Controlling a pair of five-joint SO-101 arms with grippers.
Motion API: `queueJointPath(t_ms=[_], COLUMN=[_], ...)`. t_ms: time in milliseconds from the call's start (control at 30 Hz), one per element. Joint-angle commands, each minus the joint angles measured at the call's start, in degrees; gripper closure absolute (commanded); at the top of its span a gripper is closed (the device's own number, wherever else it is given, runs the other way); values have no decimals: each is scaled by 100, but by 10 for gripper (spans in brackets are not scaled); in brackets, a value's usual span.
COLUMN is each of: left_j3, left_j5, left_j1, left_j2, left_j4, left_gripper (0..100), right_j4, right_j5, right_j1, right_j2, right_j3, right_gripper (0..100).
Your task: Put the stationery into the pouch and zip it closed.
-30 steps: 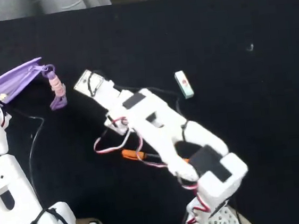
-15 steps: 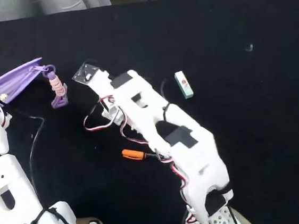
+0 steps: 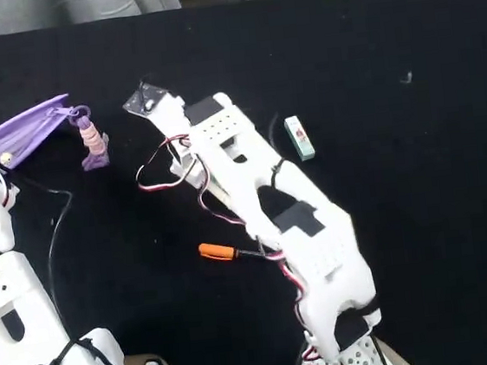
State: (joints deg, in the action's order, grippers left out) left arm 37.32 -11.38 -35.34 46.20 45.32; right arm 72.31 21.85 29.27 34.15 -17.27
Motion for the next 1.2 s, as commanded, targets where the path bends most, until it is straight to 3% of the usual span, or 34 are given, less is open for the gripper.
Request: queueJointPath(t_ms=[0, 400, 633, 933, 1000, 1133, 1167], left_j3=[-233, -233, -224, -189, -189, -189, -189], left_j5=[35, 44, 44, 44, 44, 44, 44], left_j1=[-57, -57, -57, -48, -40, -31, -22], left_j2=[35, 35, 35, 35, 35, 35, 35], left_j4=[-114, -123, -123, -141, -149, -141, -132], left_gripper=[970, 970, 970, 970, 970, 970, 970], right_j4=[-360, -1591, -1055, 70, 229, 290, 299], right_j5=[26, 44, 62, 70, 53, 9, -26], right_j1=[193, 659, 651, 79, 53, -35, -70], right_j2=[-998, -1684, -558, 760, 892, 980, 980], right_j3=[523, 2220, 1218, -576, -787, -980, -1007], right_gripper=[756, 758, 758, 760, 803, 989, 985])
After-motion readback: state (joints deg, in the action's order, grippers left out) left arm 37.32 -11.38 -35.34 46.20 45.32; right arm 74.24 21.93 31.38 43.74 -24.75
